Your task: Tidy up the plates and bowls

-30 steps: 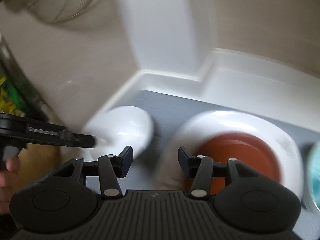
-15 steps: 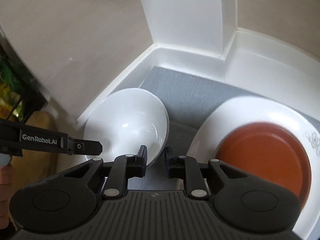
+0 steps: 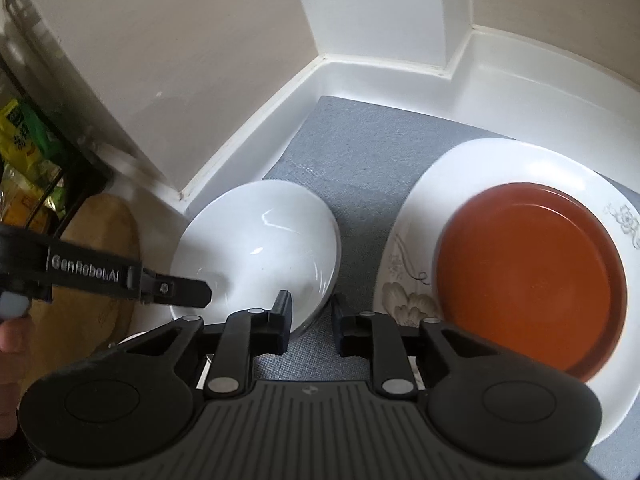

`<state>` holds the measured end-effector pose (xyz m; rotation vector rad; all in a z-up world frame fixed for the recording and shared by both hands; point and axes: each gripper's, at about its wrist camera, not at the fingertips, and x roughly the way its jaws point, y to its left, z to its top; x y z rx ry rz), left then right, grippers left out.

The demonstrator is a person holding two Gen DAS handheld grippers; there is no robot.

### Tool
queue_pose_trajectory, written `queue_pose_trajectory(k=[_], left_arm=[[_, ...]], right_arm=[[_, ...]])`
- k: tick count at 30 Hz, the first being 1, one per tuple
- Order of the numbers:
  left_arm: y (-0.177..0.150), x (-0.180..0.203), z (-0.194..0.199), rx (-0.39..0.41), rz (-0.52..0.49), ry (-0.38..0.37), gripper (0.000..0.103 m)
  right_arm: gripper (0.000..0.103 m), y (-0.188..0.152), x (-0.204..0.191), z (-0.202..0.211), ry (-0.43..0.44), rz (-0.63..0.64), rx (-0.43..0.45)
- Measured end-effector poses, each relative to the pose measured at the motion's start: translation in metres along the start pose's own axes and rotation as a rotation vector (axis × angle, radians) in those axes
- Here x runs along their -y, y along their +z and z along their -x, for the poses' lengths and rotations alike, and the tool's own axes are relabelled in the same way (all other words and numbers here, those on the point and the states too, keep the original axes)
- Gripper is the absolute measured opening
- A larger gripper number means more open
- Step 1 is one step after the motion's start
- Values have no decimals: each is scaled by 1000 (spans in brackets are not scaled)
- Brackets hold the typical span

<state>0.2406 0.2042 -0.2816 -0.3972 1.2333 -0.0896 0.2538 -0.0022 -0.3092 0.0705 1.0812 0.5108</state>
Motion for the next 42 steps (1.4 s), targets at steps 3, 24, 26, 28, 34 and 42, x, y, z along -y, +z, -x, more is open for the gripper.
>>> queue_pose_trajectory(k=[3,24,26,28,34,42], left_arm=[[-4,14,9,20,-35,3,15],[-6,242,-9,-78,-426,-178,15],[-7,263,-26,-112,-458,-178,15],[-9,279,-39,-134,-479,-170,15],[-9,314,-67,-155,-556,-128,15],[0,332,-91,-222,-561,-89,15]], right_arm=[[21,-1,3,15,-3,-2,27],[21,-52,143,188,-257,-280,319],[21,-59,164,192,-279,-316,325],[21,-65,180,194,-298,-341,324],[21,-78,217,191,-300,-392,321],[21,-80,246,173,-290,-443,300]])
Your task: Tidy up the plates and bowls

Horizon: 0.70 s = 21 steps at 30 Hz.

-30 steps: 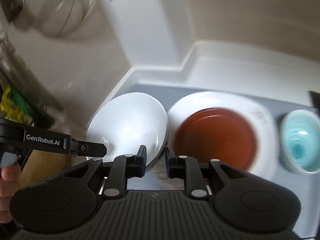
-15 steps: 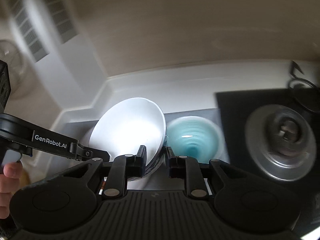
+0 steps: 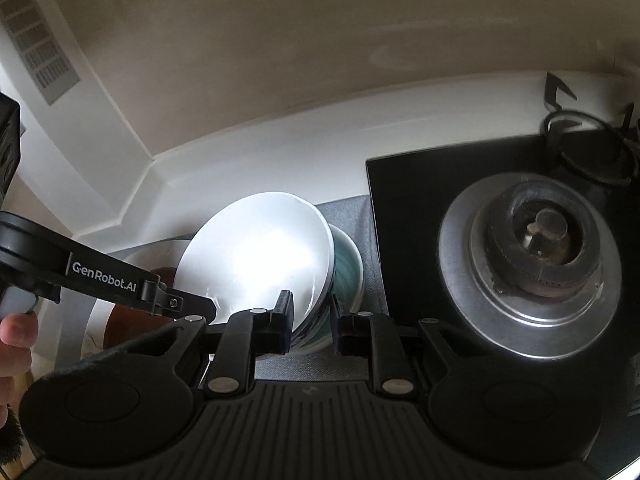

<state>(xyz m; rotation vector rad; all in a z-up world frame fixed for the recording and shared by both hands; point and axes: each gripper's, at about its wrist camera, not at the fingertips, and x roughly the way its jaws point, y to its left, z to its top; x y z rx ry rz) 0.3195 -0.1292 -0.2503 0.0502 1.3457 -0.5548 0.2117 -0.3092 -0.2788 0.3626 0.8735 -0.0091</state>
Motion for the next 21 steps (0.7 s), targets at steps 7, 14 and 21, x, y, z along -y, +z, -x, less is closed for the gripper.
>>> queue_pose_trajectory(k=[7,14,21], left_arm=[[7,-1,-12,-15,6,19,15],[14,1,-26,-28,2,38,15],[13,4,-31,-17,-21,82,17]], right_arm=[[21,2,-2,-13,-4,23,-14],[21,4,2,-25,-7,11,-47],[21,4,-7,-31,-25,103,-49]])
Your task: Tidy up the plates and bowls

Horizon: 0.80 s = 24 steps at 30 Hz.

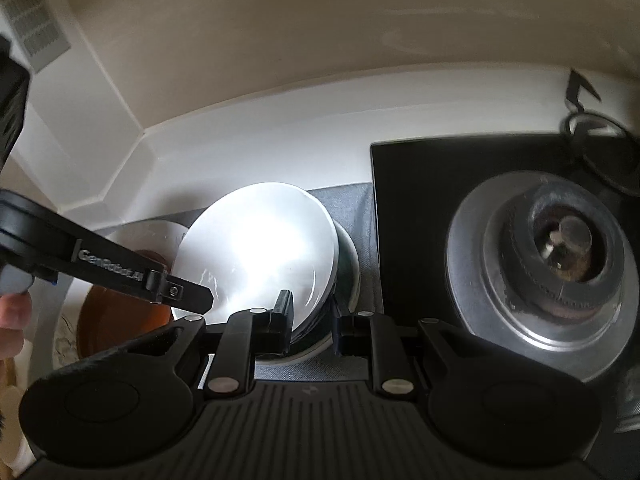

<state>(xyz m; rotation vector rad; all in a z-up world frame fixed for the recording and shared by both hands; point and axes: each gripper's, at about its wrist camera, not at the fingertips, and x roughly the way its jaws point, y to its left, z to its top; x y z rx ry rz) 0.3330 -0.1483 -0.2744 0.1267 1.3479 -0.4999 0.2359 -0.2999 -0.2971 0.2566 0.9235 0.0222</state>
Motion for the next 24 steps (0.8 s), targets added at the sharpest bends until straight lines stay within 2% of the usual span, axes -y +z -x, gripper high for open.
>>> queue_pose_trajectory(k=[7,10,15,19,21,24], left_arm=[[1,3,-3,12,-7,19,18],[4,-2,-6,10,16,3,19],[10,-10,-8,5,65,-30,20],[14,-12,-13,-6,77,-36,21],[16,-14,-16,-13,93,-43,21],[16,-11,-21,-17,63,-39,21]], right_arm=[[21,1,-12,-3,-74,152,2],[22,0,-8,-2,-71,178,-9],[24,-3,6,10,-27,72,18],[39,-8,22,13,0,-43,38],[41,-9,30,9,17,-109,36],[41,-11,35,-3,73,-172,18]])
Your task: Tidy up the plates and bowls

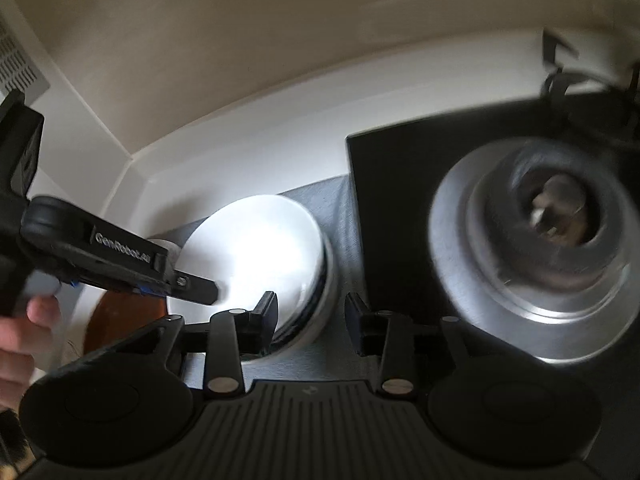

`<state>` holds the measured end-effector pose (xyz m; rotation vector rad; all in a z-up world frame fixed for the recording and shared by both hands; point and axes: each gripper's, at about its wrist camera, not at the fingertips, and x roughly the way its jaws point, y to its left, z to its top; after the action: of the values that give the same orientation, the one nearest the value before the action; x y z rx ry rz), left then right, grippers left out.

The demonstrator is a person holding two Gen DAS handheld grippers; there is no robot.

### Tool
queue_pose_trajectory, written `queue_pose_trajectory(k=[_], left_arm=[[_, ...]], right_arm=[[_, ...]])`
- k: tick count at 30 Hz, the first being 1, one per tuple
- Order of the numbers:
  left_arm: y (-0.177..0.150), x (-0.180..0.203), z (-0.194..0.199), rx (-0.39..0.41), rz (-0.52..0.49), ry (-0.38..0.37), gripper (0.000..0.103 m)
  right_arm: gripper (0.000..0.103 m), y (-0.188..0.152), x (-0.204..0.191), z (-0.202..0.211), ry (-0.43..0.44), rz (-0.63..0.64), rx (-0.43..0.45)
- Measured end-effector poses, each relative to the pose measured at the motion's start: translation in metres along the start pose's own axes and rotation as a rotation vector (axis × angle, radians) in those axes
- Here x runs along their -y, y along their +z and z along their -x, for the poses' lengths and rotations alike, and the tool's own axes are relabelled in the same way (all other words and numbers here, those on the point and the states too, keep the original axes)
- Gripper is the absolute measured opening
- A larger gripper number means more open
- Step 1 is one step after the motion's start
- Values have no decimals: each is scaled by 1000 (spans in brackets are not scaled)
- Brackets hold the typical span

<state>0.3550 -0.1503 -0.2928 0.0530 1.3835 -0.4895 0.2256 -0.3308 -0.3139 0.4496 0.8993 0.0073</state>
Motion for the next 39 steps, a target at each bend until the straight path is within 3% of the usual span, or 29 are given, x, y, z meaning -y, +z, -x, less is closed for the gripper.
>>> queue_pose_trajectory(k=[5,11,14,19,28,39], left_arm=[[-12,10,3,-5,-51,22,23],[-61,9,8,-40,-22,-66,26],[-77,13,9,-17,-15,-80,29],[-77,22,-1,-17,-53,-38,31],[-89,23,1,-42,-71,2,31],[-110,29,57,-9,-82,21,31]], right_arm=[[32,-5,1,-4,-5,-20,-16],[23,-26,13,26,13,-31,-34],[24,-36,16,33,21,-29,-43],[34,-40,10,16,-6,-8,-57],[30,-52,-3,19,-30,16,-57],[30,-55,-28,66,2,-15,-11]])
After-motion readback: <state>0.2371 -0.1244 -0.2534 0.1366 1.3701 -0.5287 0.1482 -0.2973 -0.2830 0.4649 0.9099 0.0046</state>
